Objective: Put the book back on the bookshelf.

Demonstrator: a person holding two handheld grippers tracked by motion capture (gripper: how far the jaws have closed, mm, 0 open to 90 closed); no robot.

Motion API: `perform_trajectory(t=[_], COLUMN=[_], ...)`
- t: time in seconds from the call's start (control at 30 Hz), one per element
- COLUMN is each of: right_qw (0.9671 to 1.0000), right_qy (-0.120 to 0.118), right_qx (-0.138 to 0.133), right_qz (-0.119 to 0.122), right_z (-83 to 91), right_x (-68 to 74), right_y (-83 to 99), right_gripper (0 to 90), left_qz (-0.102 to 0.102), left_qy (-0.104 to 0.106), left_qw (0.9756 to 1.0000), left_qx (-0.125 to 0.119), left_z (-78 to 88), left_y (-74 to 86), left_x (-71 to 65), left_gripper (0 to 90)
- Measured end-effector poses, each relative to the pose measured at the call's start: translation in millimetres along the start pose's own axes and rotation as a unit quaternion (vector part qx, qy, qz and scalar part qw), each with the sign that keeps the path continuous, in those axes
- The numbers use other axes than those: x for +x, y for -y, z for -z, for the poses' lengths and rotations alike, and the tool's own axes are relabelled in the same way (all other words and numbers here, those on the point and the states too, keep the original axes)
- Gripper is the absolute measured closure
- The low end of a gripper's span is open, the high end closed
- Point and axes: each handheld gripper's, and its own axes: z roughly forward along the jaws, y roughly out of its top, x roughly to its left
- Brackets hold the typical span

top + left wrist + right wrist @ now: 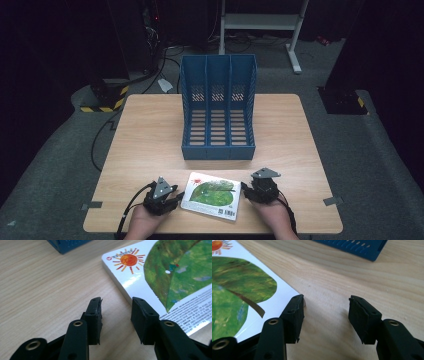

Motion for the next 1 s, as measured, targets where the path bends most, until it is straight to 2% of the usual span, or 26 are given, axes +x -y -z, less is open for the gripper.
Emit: perform_trajectory(t=[0.13,0.23,0.27,0.33,0.53,0.6,0.7,0.77,0.83,0.87,0.9,0.93,1.0], right_qw=[0.9999,0.9999,0.9999,0.9999,0.9997,0.9997,0.9995,0.9994,0.9992,0.9990,0.9989,0.9986,0.9981], right_qy=[0.013,0.014,0.015,0.016,0.022,0.021,0.010,0.000,-0.014,-0.020,-0.026,-0.034,-0.045], right_qx=[0.003,0.002,0.000,-0.002,-0.005,-0.012,-0.024,-0.030,-0.037,-0.038,-0.038,-0.040,-0.041], right_qz=[0.005,0.004,0.004,0.000,0.008,0.009,0.014,0.015,0.010,0.009,0.006,0.006,0.001], right_z=[-7.3,-11.3,-12.7,-14.8,-16.7,-13.1,-4.7,1.9,8.5,11.5,14.6,18.6,24.5], right_x=[1.2,0.8,0.3,0.3,-0.3,1.1,3.9,6.1,7.4,7.7,8.1,8.3,10.1], right_y=[-5.3,-9.1,-10.1,-11.7,-14.1,-13.1,-9.8,-5.4,-0.1,2.3,4.5,7.5,11.8], right_gripper=[47.6,47.6,47.7,47.9,46.3,45.2,43.5,42.3,41.6,40.9,39.8,38.9,37.5], left_qz=[-0.012,-0.013,-0.020,-0.018,-0.011,-0.019,-0.022,-0.016,-0.005,0.000,0.000,0.007,0.004], left_qy=[0.001,0.008,0.006,0.010,0.010,-0.008,-0.016,-0.012,0.002,0.013,0.013,0.038,0.051], left_qw=[0.9999,0.9999,0.9998,0.9998,0.9999,0.9998,0.9996,0.9995,0.9992,0.9991,0.9991,0.9985,0.9980], left_qx=[0.002,0.005,0.004,0.005,0.005,0.007,-0.006,-0.025,-0.039,-0.041,-0.041,-0.039,-0.037], left_z=[4.2,6.4,6.9,7.1,6.9,6.9,9.3,12.7,13.5,12.4,12.4,8.1,4.7], left_y=[2.5,3.5,3.5,3.9,3.9,2.4,-0.1,-3.0,-6.2,-7.6,-7.6,-10.1,-12.3], left_x=[-7.7,-13.1,-14.0,-16.5,-16.5,-16.4,-18.1,-19.8,-22.6,-24.0,-24.0,-27.9,-34.6], left_gripper=[63.0,62.7,62.7,62.7,59.7,62.6,64.9,61.4,52.6,48.5,43.5,36.7,30.2])
